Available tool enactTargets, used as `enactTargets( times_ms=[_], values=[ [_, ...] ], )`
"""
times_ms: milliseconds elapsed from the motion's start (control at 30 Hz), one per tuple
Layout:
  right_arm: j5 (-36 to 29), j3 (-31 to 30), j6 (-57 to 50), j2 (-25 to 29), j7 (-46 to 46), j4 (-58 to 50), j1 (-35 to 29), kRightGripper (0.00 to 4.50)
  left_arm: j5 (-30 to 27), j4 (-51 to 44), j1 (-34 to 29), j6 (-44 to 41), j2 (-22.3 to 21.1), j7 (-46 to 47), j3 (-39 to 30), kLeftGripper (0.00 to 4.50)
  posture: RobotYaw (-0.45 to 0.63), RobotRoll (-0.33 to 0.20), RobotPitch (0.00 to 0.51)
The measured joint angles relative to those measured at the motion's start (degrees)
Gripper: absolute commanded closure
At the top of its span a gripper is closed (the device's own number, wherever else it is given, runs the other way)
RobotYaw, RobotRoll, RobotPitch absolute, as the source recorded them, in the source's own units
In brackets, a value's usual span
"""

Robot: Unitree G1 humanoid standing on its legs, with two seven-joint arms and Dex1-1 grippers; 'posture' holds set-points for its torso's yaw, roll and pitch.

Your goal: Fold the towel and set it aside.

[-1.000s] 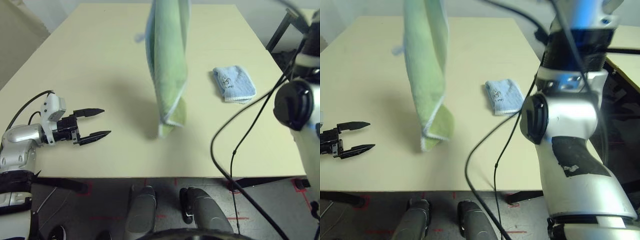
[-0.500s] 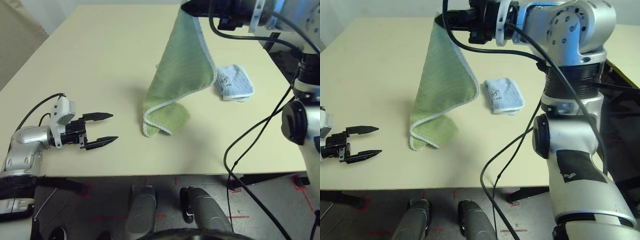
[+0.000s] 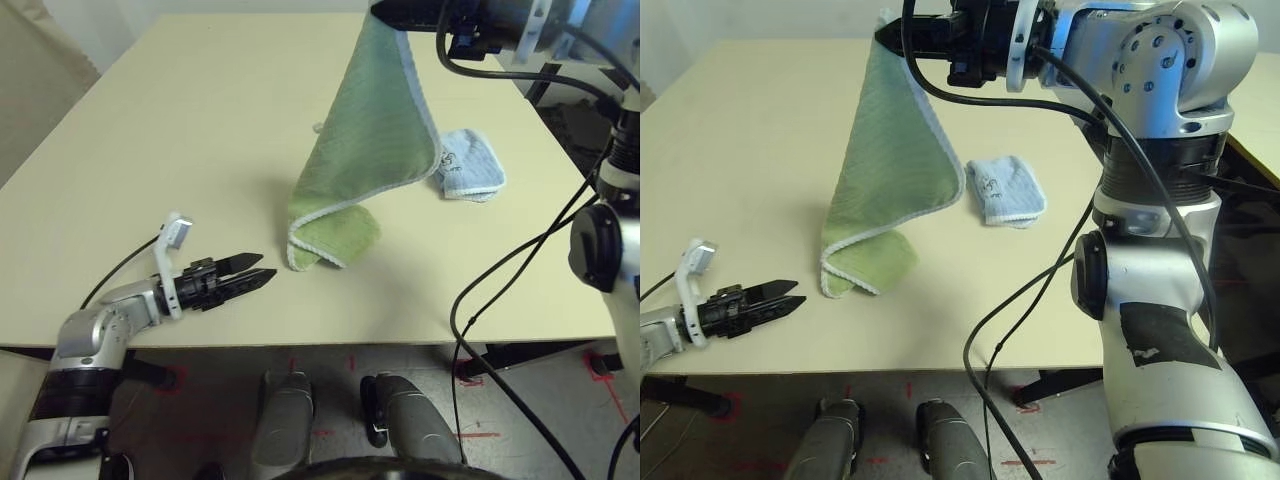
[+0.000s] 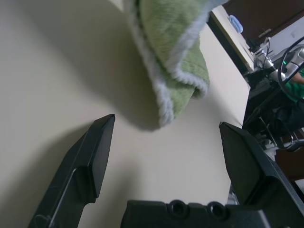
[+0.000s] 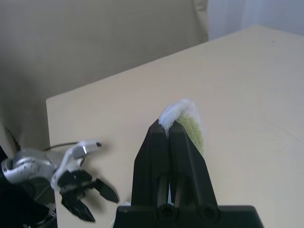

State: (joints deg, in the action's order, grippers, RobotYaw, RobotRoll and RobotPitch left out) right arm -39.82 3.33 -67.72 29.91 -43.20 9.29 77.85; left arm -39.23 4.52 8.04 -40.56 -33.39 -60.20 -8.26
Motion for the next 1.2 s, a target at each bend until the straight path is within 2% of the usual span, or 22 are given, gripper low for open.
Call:
enactTargets(
  times_ms=[67,167,267,633,800,867,900,967,1067,1200],
  values=[
    [-0.27,0.6,-0.54,-0.22,0.9,-0.61,-0.12,4.47,0.86,0.01,1.19,0.56,2.18,2.02,0.35,0.0,0.07,0.0,0.144],
    [-0.74,0.7,-1.16,-0.63,1.59,-1.88,-0.34,4.47,2.04,0.27,2.86,1.12,3.14,3.28,1.72,0.0,0.06,0.0,0.144],
    [-0.85,0.95,-1.45,-0.67,2.24,-2.24,-0.38,4.5,3.87,1.79,4.57,2.28,3.87,3.71,3.04,0.64,0.06,0.0,0.145],
    [-0.92,2.14,-1.77,-0.6,2.97,-2.99,-1.35,4.5,6.25,5.49,7.65,2.53,4.64,3.68,4.86,4.47,0.05,0.0,0.144],
    [-0.86,2.13,-1.75,-0.02,2.79,-3.08,-1.87,4.5,5.25,5.7,8.01,1.71,5.24,3.34,3.83,4.47,0.05,0.0,0.142],
    [-1.01,1.62,-1.73,2.32,0.31,-4.25,-3.39,4.5,0.86,8.26,10.63,-0.16,6.73,3.2,-0.04,4.47,0.05,0.0,0.141],
    [-1.21,0.93,-1.72,3.71,-1.51,-4.66,-4.25,4.5,-0.81,9.42,12.52,-0.58,6.08,3.01,-2.34,4.47,0.05,0.0,0.14],
    [-1.92,-0.83,-1.57,7.58,-6.37,-5.45,-6.14,4.5,-2.16,11.39,16.2,-0.75,1.82,1.22,-5.31,4.47,0.05,0.0,0.139],
    [-0.62,-4.68,1.23,15.82,-14.95,-5.39,-9.33,4.5,-1.23,17.07,20.4,-0.12,-7.57,-4.08,-6.72,4.47,0.05,0.0,0.137],
    [0.63,-7.11,3.14,21.12,-23.24,-1.98,-10.01,4.5,1.95,27.14,25.52,1.95,-16.45,-12.07,-6.36,4.47,0.04,0.0,0.135]
  ],
)
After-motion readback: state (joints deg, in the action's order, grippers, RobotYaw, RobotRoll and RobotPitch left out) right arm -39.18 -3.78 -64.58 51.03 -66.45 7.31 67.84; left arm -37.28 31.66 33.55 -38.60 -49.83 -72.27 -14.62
